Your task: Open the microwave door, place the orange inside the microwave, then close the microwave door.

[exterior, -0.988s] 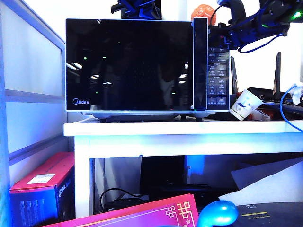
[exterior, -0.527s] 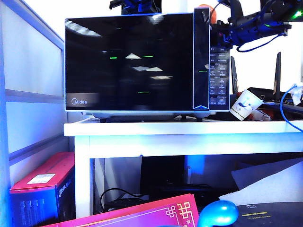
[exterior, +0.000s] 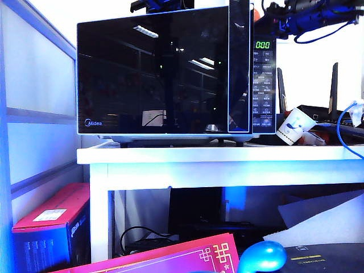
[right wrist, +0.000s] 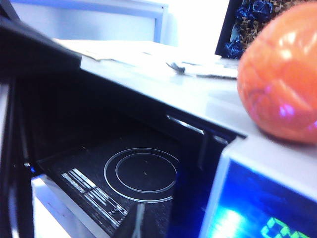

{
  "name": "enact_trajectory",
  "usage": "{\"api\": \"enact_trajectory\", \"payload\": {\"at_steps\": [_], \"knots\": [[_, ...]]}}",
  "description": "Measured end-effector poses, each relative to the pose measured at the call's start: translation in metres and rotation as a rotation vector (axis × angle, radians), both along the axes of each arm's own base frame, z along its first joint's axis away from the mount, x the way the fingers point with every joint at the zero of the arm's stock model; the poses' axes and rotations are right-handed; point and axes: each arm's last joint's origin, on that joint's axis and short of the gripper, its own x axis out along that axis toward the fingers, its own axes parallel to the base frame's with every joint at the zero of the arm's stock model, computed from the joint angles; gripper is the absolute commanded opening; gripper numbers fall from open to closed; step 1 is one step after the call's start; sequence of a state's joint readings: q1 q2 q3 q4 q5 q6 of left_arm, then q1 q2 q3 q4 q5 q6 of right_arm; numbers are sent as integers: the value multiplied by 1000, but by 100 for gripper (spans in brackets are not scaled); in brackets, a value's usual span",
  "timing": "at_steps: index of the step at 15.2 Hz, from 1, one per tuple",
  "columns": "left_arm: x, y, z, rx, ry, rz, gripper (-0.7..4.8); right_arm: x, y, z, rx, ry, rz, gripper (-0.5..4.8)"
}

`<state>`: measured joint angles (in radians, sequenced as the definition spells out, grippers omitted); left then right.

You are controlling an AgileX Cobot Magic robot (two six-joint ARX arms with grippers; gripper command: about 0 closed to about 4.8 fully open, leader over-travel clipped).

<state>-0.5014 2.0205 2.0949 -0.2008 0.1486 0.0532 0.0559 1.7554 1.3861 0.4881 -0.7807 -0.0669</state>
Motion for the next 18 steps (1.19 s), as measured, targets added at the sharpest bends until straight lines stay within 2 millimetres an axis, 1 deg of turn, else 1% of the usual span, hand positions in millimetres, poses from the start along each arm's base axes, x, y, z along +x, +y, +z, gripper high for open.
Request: {"api": "enact_trajectory", "payload": {"at_steps": [3,9,13,15,18], "knots": [[-3,1,0,16,28,-7,-5,-2,1,1,5,8,49,1],[-6,3,0,42,65,-32,-5,-3,1,3,18,16,37,1],[-8,3,0,47,76,-55,-5,0,-1,4,36,7,-83,0],[-8,3,1,47,80,-62,-5,2,-1,5,54,1,-203,0],[-9,4,1,49,83,-82,-5,3,6,6,84,-5,-367,0]]}}
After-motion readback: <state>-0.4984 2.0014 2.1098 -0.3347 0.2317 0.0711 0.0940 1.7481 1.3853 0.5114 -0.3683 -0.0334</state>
